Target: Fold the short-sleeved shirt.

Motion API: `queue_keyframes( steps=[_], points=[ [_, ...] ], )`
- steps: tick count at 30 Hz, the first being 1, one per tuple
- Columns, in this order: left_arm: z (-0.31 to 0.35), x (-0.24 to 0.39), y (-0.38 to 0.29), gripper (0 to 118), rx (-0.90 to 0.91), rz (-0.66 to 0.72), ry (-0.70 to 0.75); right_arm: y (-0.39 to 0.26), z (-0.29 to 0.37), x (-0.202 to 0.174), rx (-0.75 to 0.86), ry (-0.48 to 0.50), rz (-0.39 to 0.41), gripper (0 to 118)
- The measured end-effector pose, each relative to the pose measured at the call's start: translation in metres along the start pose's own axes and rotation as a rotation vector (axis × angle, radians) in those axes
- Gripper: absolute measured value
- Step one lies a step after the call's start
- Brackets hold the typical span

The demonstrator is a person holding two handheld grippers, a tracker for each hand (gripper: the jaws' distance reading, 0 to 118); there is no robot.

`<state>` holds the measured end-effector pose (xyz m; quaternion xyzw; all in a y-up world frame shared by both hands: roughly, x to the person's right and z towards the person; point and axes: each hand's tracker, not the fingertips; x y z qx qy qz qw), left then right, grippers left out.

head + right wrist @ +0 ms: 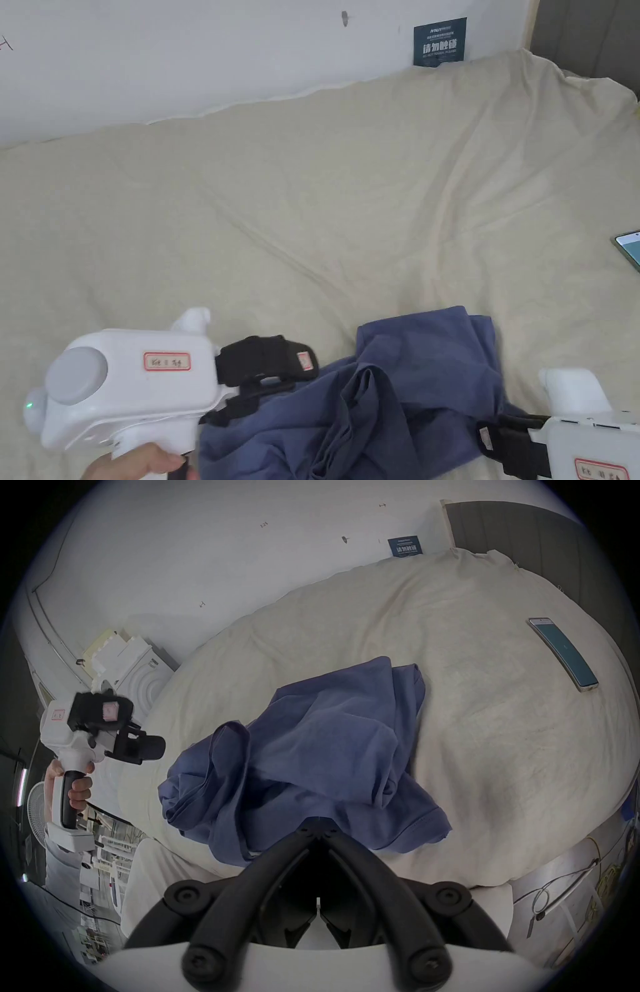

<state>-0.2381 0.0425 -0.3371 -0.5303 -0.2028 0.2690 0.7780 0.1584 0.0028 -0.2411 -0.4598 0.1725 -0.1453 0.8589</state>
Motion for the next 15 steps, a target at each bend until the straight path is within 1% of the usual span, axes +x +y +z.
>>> queue_keyframes(
  steps=[1, 2, 3, 4, 5, 6, 7, 8, 9, 11, 15],
  points=[
    [0.001, -0.006, -0.004, 100, -0.009, 0.012, 0.046, 0.000, 0.000, 0.002, 0.002, 0.000, 0.001, 0],
    [0.001, -0.010, -0.007, 92, -0.016, 0.010, 0.073, -0.001, 0.001, 0.002, 0.005, -0.001, 0.000, 0],
    [-0.001, -0.010, -0.016, 72, -0.025, 0.013, 0.086, -0.001, 0.002, 0.003, 0.010, 0.002, -0.003, 0],
    [-0.005, -0.012, -0.021, 48, -0.031, 0.021, 0.078, 0.000, 0.004, 0.004, 0.015, 0.008, -0.007, 0],
    [-0.012, -0.013, -0.027, 17, -0.054, 0.021, 0.078, 0.000, 0.005, 0.005, 0.022, 0.008, -0.013, 0],
    [-0.018, -0.013, -0.033, 3, -0.067, 0.035, 0.075, 0.000, 0.007, 0.006, 0.025, 0.008, -0.017, 0],
    [-0.028, -0.022, -0.033, 3, -0.084, 0.039, 0.067, 0.001, 0.008, 0.008, 0.026, 0.010, -0.015, 0],
    [-0.036, -0.019, -0.038, 3, -0.118, -0.011, 0.059, 0.001, 0.010, 0.008, 0.028, 0.006, -0.012, 0],
    [-0.042, -0.015, -0.042, 3, -0.110, -0.026, 0.075, 0.001, 0.011, 0.008, 0.028, 0.000, -0.010, 0],
    [-0.052, -0.001, -0.052, 3, -0.151, -0.084, 0.123, 0.002, 0.013, 0.010, 0.026, -0.006, -0.003, 0],
    [-0.079, 0.016, -0.056, 3, -0.187, -0.084, 0.145, 0.000, 0.015, 0.015, 0.033, -0.003, -0.018, 0]
  ],
)
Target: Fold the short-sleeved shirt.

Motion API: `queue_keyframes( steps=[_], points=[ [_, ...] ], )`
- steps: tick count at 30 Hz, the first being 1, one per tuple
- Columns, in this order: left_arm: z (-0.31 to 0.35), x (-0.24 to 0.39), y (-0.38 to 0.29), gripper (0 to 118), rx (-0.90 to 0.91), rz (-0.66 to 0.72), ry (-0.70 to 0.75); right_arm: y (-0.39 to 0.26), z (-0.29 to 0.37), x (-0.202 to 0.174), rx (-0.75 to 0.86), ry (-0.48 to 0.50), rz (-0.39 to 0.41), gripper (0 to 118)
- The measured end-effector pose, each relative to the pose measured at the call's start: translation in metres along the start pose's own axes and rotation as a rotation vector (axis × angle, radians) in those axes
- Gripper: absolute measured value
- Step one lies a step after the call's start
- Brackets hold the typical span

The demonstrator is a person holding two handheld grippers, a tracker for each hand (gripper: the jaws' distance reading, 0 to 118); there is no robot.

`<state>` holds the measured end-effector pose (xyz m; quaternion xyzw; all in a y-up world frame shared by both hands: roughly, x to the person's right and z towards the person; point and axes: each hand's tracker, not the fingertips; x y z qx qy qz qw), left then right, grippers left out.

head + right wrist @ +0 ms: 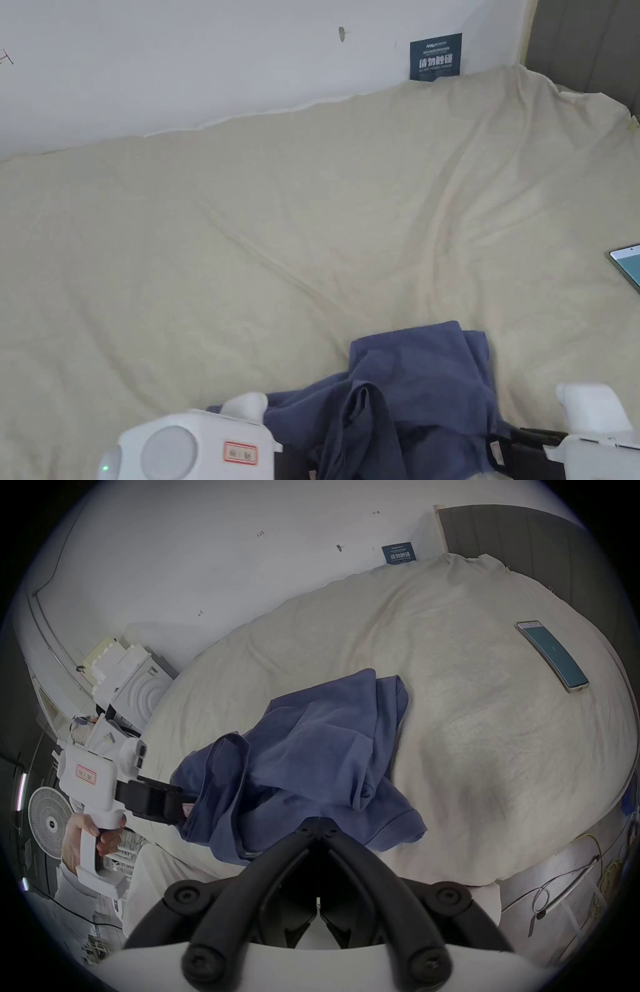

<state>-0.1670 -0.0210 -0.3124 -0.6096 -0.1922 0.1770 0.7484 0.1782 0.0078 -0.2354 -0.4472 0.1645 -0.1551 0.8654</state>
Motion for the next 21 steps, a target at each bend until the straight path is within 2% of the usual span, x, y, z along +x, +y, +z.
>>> queue_keyframes(
  steps=[4, 8, 10, 12, 16, 17, 21],
  points=[
    [-0.025, 0.029, 0.010, 3, -0.038, -0.097, -0.048, -0.003, -0.001, 0.003, -0.004, -0.012, -0.018, 0],
    [-0.043, 0.044, 0.019, 3, -0.073, -0.078, -0.110, -0.006, 0.003, 0.001, -0.009, -0.025, -0.021, 0],
    [-0.041, 0.046, 0.018, 3, -0.062, -0.120, -0.127, -0.007, 0.006, 0.000, -0.004, -0.021, -0.020, 0],
    [-0.030, 0.043, 0.014, 3, -0.049, -0.112, -0.163, -0.005, 0.007, -0.001, 0.001, -0.022, -0.024, 0],
    [0.025, 0.016, 0.007, 3, 0.036, 0.062, -0.361, -0.001, 0.006, -0.008, 0.003, -0.021, -0.003, 0],
    [0.041, 0.010, 0.006, 3, 0.073, 0.062, -0.392, 0.000, 0.005, -0.011, 0.002, -0.019, 0.006, 0],
    [0.105, -0.024, 0.003, 3, 0.217, -0.023, -0.182, 0.003, -0.003, -0.024, -0.007, -0.005, 0.036, 0]
  ],
)
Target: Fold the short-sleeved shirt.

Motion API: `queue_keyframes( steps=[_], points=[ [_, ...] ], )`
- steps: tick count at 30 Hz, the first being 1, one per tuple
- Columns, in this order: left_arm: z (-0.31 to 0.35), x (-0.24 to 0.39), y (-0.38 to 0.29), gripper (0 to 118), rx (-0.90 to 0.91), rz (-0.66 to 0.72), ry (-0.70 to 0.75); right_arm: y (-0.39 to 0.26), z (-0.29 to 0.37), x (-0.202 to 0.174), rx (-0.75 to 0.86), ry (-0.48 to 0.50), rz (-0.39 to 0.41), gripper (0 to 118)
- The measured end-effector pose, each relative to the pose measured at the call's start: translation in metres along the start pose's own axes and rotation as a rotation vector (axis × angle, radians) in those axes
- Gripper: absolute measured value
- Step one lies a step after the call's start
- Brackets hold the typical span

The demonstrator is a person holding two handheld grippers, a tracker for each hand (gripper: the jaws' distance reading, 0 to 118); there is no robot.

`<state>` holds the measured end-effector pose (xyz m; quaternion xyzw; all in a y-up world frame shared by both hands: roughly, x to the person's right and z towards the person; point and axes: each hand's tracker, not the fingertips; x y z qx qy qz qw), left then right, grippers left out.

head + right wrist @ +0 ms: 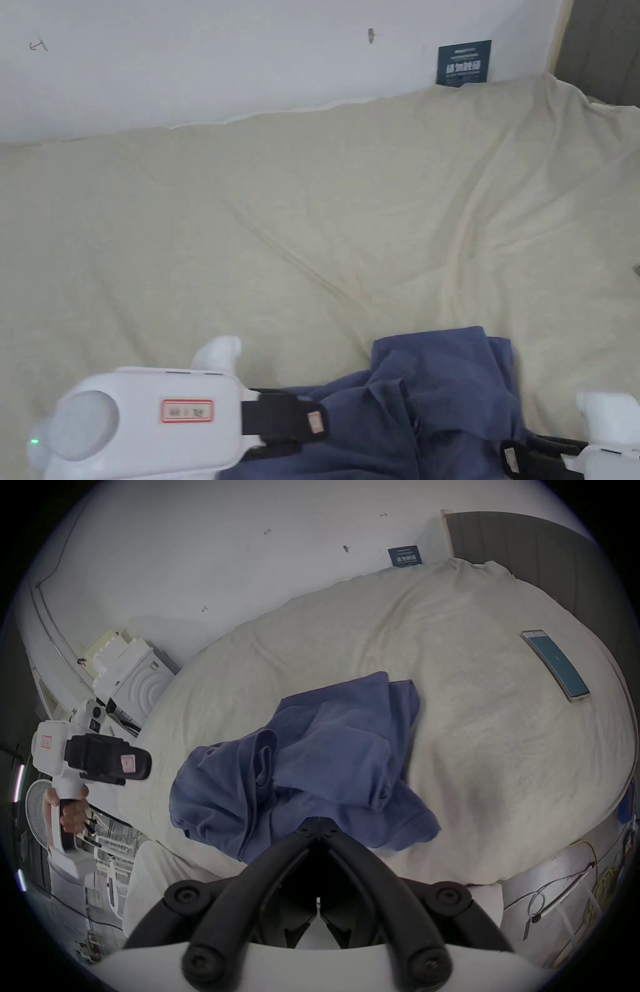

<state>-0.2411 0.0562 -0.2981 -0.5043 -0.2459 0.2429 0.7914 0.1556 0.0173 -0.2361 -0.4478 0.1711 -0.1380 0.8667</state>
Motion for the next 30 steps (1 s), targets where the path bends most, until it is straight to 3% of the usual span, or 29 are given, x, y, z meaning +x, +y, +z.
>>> queue_keyframes(
  steps=[2, 6, 7, 8, 9, 10, 11, 15, 18, 20, 22, 27, 28, 29, 30],
  points=[
    [0.020, -0.026, 0.001, 3, 0.031, 0.029, 0.058, 0.001, -0.004, -0.008, -0.003, 0.008, 0.009, 0],
    [0.037, -0.084, -0.005, 6, 0.066, 0.113, 0.031, 0.002, -0.012, -0.020, -0.012, 0.025, 0.028, 0],
    [0.036, -0.096, -0.005, 16, 0.051, 0.107, 0.032, 0.002, -0.014, -0.022, -0.017, 0.030, 0.033, 0],
    [0.034, -0.105, -0.009, 39, 0.034, 0.119, 0.033, 0.003, -0.016, -0.026, -0.025, 0.031, 0.042, 0],
    [0.029, -0.115, -0.011, 77, 0.017, 0.130, 0.020, 0.003, -0.017, -0.028, -0.029, 0.030, 0.053, 0],
    [0.022, -0.124, -0.015, 100, -0.002, 0.163, -0.021, 0.004, -0.019, -0.031, -0.034, 0.030, 0.062, 0],
    [0.014, -0.125, -0.020, 110, -0.003, 0.203, -0.073, 0.004, -0.021, -0.034, -0.038, 0.030, 0.066, 0],
    [-0.015, -0.141, -0.025, 110, -0.093, 0.323, -0.263, 0.007, -0.024, -0.039, -0.046, 0.039, 0.080, 0],
    [-0.029, -0.146, -0.022, 110, -0.071, 0.301, -0.225, 0.011, -0.027, -0.042, -0.051, 0.037, 0.090, 0],
    [-0.030, -0.141, -0.020, 110, -0.099, 0.256, -0.098, 0.013, -0.029, -0.043, -0.055, 0.032, 0.094, 0],
    [-0.031, -0.141, -0.018, 110, -0.082, 0.259, -0.198, 0.015, -0.032, -0.043, -0.057, 0.031, 0.093, 0],
    [-0.041, -0.139, -0.012, 109, -0.070, 0.305, -0.228, 0.018, -0.038, -0.047, -0.059, 0.040, 0.089, 0],
    [-0.042, -0.137, -0.012, 104, -0.070, 0.303, -0.237, 0.018, -0.039, -0.048, -0.059, 0.041, 0.088, 0],
    [-0.042, -0.134, -0.013, 88, -0.047, 0.299, -0.233, 0.018, -0.039, -0.048, -0.059, 0.044, 0.088, 0],
    [-0.045, -0.130, -0.012, 58, -0.028, 0.282, -0.165, 0.019, -0.039, -0.049, -0.060, 0.049, 0.085, 0]
  ],
)
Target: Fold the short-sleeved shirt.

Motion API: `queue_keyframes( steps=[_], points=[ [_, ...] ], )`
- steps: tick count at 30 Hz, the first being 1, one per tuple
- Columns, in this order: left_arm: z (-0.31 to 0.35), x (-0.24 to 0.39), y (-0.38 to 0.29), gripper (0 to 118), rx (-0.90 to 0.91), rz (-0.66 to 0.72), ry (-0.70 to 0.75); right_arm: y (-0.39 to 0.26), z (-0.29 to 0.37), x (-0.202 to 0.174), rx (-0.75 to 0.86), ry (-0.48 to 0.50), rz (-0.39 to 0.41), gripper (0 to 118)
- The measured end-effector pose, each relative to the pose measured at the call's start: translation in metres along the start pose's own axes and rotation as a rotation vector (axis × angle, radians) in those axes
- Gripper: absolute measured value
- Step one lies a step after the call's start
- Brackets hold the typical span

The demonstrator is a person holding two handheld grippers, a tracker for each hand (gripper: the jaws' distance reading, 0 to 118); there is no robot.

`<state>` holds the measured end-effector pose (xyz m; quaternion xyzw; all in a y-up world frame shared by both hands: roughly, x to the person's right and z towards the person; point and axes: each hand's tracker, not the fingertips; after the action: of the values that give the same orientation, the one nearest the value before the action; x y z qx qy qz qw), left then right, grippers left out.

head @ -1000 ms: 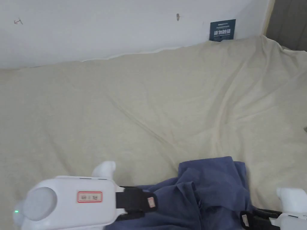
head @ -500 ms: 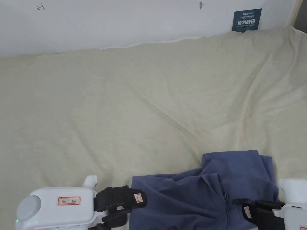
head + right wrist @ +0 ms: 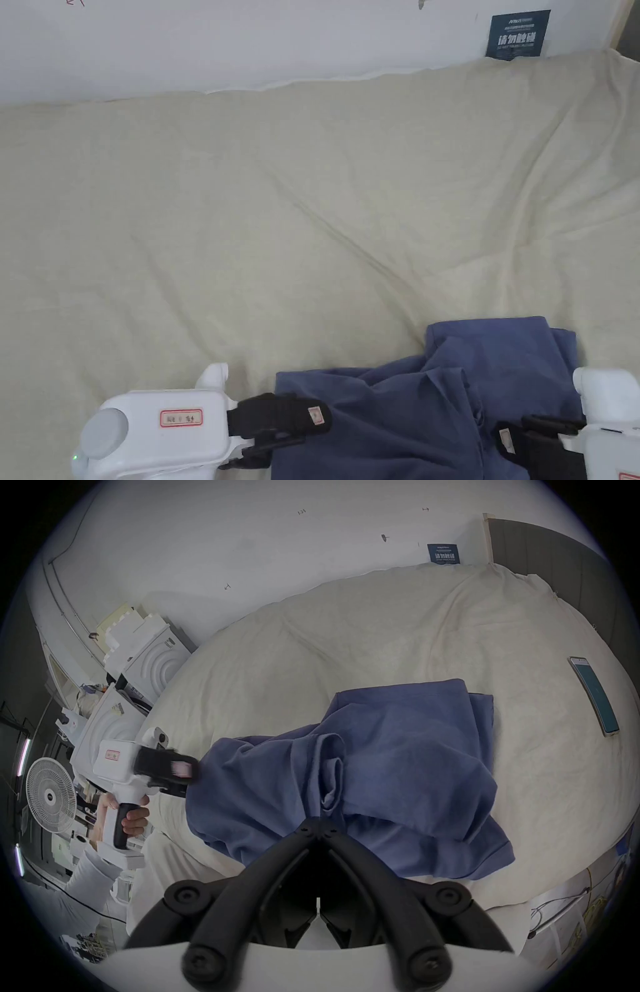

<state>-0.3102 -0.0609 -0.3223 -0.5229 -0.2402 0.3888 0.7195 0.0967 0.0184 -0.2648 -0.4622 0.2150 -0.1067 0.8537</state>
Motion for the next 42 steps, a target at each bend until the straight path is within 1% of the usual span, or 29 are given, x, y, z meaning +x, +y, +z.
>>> queue_keyframes(
  steps=[1, 2, 3, 4, 8, 10, 11, 12, 14, 16, 17, 18, 19, 20, 24, 26, 28, 29, 32, 33, 36, 37, 38, 39, 42],
  points=[
    [-0.004, -0.013, 0.007, 24, -0.009, -0.010, 0.109, 0.002, -0.002, -0.001, -0.003, 0.006, -0.010, 0],
    [-0.008, -0.019, 0.009, 17, -0.025, -0.002, 0.161, 0.004, -0.003, -0.004, 0.003, 0.009, -0.017, 0],
    [-0.009, -0.026, 0.009, 17, -0.045, 0.040, 0.063, 0.007, -0.003, -0.007, 0.015, 0.025, -0.015, 0],
    [-0.004, -0.028, 0.009, 17, -0.021, 0.060, 0.010, 0.009, -0.003, -0.010, 0.024, 0.052, -0.005, 0],
    [0.008, -0.020, 0.007, 17, -0.009, 0.016, 0.030, 0.017, -0.004, -0.018, 0.033, 0.074, 0.019, 0],
    [0.013, -0.010, 0.001, 17, 0.010, 0.035, 0.032, 0.018, -0.005, -0.019, 0.033, 0.058, 0.022, 0],
    [0.015, -0.007, 0.000, 16, 0.006, 0.016, 0.043, 0.016, -0.004, -0.018, 0.036, 0.058, 0.021, 0],
    [0.019, -0.004, -0.002, 16, 0.044, 0.007, 0.073, 0.016, -0.004, -0.018, 0.037, 0.061, 0.016, 0],
    [0.023, -0.008, -0.003, 16, 0.025, 0.015, 0.040, 0.013, -0.001, -0.017, 0.038, 0.062, 0.010, 0],
    [0.034, -0.012, -0.003, 15, 0.044, 0.037, 0.012, 0.009, 0.002, -0.015, 0.036, 0.053, 0.012, 0],
    [0.038, -0.001, -0.009, 15, 0.058, 0.030, 0.020, 0.008, 0.003, -0.014, 0.035, 0.048, 0.012, 0],
    [0.047, 0.001, -0.010, 15, 0.088, 0.026, 0.054, 0.007, 0.005, -0.013, 0.035, 0.041, 0.010, 0],
    [0.053, 0.001, -0.011, 15, 0.074, -0.009, 0.067, 0.006, 0.007, -0.011, 0.033, 0.037, 0.007, 0],
    [0.063, 0.000, -0.014, 15, 0.087, -0.014, 0.084, 0.005, 0.008, -0.009, 0.033, 0.033, 0.003, 0],
    [0.100, -0.013, -0.022, 15, 0.143, 0.046, 0.099, 0.007, 0.014, -0.001, 0.056, 0.020, -0.033, 0],
    [0.121, -0.026, -0.017, 15, 0.163, 0.050, 0.172, 0.007, 0.017, 0.001, 0.066, 0.016, -0.042, 0],
    [0.142, -0.029, -0.020, 15, 0.177, 0.053, 0.198, 0.006, 0.019, 0.004, 0.070, 0.016, -0.042, 0],
    [0.149, -0.026, -0.021, 15, 0.203, 0.084, 0.211, 0.005, 0.019, 0.005, 0.072, 0.011, -0.044, 0],
    [0.161, -0.009, -0.027, 15, 0.232, 0.093, 0.198, 0.001, 0.018, 0.009, 0.071, 0.012, -0.056, 0],
    [0.167, -0.021, -0.018, 15, 0.236, 0.070, 0.181, -0.001, 0.017, 0.010, 0.073, 0.015, -0.064, 0],
    [0.154, 0.015, -0.012, 15, 0.208, 0.038, 0.142, -0.005, 0.017, 0.014, 0.075, 0.026, -0.083, 0],
    [0.143, 0.047, -0.020, 15, 0.198, 0.027, 0.126, -0.006, 0.018, 0.015, 0.075, 0.031, -0.084, 0],
    [0.136, 0.062, -0.018, 15, 0.170, -0.011, 0.107, -0.008, 0.019, 0.017, 0.074, 0.033, -0.083, 0],
    [0.123, 0.080, -0.015, 15, 0.139, -0.078, 0.104, -0.009, 0.020, 0.019, 0.075, 0.033, -0.083, 0],
    [0.084, 0.128, -0.010, 15, 0.076, -0.165, 0.095, -0.014, 0.026, 0.028, 0.082, 0.038, -0.096, 0]
  ],
)
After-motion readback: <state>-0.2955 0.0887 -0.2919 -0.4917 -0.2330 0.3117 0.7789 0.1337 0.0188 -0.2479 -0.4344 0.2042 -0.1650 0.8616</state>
